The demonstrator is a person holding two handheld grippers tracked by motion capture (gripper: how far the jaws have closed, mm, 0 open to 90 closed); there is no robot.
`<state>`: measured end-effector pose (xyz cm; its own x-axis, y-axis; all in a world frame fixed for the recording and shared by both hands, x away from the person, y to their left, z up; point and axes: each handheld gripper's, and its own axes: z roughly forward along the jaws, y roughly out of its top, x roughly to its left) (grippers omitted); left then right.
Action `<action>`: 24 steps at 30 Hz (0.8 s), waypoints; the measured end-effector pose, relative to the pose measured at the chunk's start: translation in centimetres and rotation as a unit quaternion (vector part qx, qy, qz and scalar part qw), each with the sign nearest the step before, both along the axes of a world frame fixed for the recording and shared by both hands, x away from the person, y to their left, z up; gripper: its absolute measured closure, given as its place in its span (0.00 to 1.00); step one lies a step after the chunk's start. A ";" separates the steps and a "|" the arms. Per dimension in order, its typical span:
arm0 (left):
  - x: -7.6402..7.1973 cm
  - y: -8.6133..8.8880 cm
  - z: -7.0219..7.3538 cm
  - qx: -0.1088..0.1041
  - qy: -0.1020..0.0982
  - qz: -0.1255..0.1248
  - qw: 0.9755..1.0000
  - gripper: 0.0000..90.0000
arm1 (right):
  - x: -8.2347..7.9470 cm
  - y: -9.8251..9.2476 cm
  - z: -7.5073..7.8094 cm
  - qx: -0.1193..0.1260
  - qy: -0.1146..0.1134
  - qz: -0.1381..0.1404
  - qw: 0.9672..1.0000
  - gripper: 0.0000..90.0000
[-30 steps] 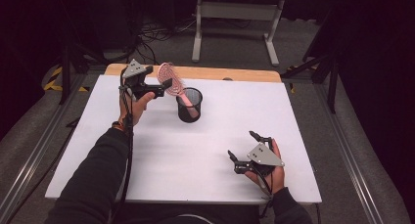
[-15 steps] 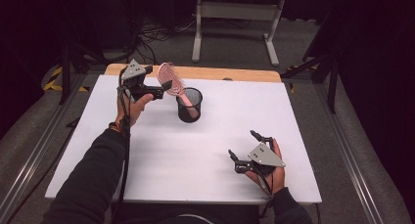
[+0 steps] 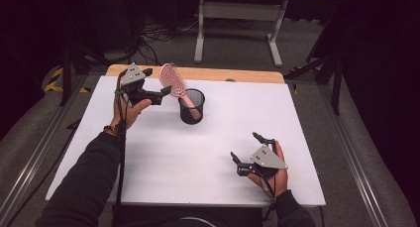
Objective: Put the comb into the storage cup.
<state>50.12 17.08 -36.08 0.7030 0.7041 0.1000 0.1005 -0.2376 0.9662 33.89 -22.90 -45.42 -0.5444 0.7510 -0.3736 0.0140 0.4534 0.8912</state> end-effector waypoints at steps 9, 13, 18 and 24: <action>-0.7 0.5 0.1 0.008 -0.005 -0.007 1.000 0.08 | 0.0 0.1 -0.1 -0.002 0.001 0.000 1.000 0.07; -1.0 0.4 0.1 0.012 -0.009 -0.015 1.000 0.08 | 0.1 0.1 -0.1 -0.001 0.002 0.001 1.000 0.07; -1.4 0.2 0.1 0.015 -0.014 -0.021 1.000 0.07 | 0.1 0.1 0.0 -0.001 0.002 0.001 1.000 0.07; -1.7 0.3 0.1 0.011 -0.018 -0.026 0.999 0.06 | 0.1 0.1 -0.1 0.000 0.003 0.000 1.000 0.07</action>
<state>48.41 17.38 -35.95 0.7345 0.6640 0.1399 0.0533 -0.2620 0.9636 33.97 -22.80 -45.47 -0.5473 0.7507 -0.3701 0.0186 0.4530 0.8913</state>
